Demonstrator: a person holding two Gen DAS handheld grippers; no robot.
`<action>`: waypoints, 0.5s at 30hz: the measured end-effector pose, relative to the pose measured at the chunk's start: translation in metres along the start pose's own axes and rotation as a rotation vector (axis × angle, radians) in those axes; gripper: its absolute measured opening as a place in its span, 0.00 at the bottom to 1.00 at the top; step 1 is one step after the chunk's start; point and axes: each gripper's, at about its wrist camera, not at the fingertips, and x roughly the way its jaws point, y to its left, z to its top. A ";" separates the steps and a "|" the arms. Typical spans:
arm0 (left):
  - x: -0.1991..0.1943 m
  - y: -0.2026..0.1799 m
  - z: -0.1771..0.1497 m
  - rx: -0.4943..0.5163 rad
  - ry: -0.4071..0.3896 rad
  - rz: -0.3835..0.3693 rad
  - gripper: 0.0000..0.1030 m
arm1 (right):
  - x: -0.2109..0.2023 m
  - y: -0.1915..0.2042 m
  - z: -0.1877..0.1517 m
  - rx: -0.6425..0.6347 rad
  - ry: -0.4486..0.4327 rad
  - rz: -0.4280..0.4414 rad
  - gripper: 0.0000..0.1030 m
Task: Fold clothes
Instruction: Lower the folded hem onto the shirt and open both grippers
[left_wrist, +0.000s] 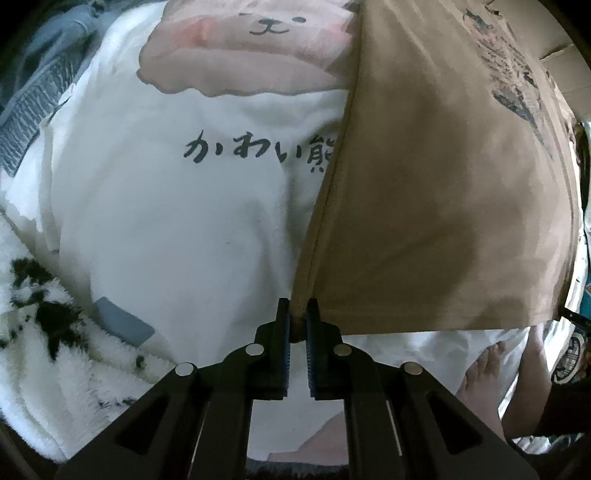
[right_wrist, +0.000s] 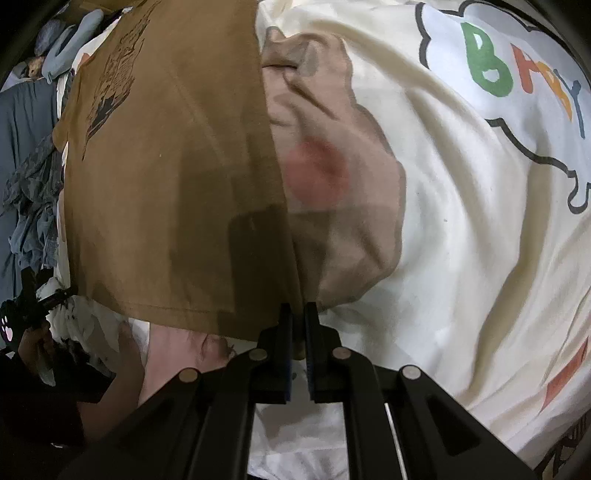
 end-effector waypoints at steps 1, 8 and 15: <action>-0.003 0.001 -0.001 0.003 -0.001 -0.004 0.07 | -0.002 0.001 -0.001 -0.001 0.004 0.001 0.05; -0.013 0.007 0.000 0.014 0.014 -0.012 0.06 | -0.020 0.004 -0.005 -0.018 0.026 -0.004 0.05; 0.005 0.014 0.007 0.024 0.042 0.027 0.07 | 0.009 0.001 -0.001 -0.003 0.072 -0.027 0.05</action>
